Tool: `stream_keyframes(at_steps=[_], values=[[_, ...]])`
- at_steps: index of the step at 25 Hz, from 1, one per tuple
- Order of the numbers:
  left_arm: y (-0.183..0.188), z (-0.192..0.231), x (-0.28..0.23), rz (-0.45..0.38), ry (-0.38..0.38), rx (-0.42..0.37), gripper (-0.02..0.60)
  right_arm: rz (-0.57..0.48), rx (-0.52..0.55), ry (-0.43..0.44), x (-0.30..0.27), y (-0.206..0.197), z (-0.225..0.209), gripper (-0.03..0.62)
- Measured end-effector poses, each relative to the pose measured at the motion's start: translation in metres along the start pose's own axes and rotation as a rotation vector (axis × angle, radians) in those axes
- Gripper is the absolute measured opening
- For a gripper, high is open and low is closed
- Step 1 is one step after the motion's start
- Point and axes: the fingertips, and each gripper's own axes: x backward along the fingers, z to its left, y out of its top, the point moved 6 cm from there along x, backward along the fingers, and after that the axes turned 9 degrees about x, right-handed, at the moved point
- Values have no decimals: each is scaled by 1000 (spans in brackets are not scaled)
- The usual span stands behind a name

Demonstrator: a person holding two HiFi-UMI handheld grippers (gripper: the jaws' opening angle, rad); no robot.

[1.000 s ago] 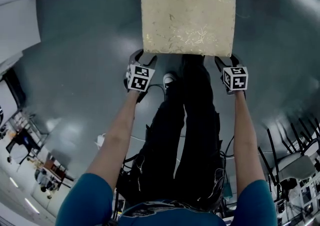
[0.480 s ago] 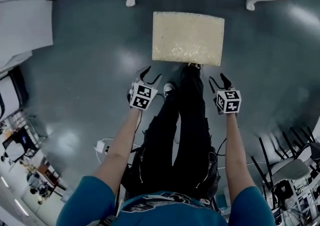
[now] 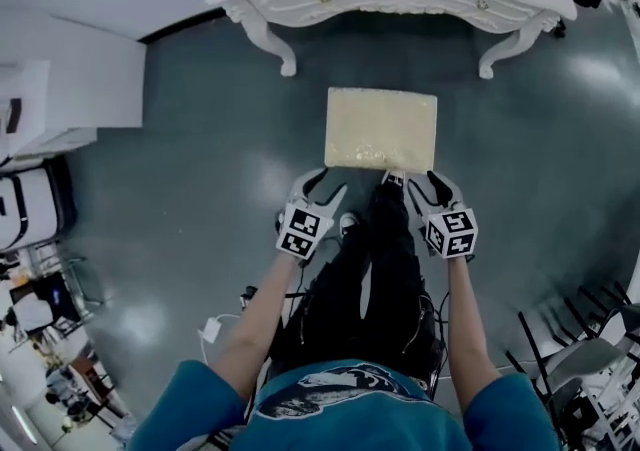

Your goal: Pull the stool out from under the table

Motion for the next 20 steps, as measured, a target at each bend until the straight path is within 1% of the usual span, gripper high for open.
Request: stream_keyframes(at_steps=[2, 5, 8, 10, 12, 15, 17, 20], values=[[13, -16, 17, -36, -29, -9, 204, -42, 16, 24, 9, 27, 12, 206], [28, -40, 37, -67, -75, -38, 204, -94, 38, 53, 25, 59, 29, 204], [43, -55, 57, -121, -102, -22, 204, -134, 51, 55, 41, 81, 45, 199], [53, -60, 73, -173, -108, -9, 199, -164, 48, 48, 54, 93, 58, 183], [62, -65, 93, -234, -112, -5, 173, -200, 46, 50, 69, 103, 74, 156], [73, -74, 123, -312, -125, 2, 166, -246, 68, 62, 92, 121, 99, 156], [75, -76, 142, -342, -124, 1, 166, -266, 81, 69, 106, 131, 116, 156], [71, -78, 165, -363, -102, -7, 153, -289, 73, 100, 121, 144, 138, 156]])
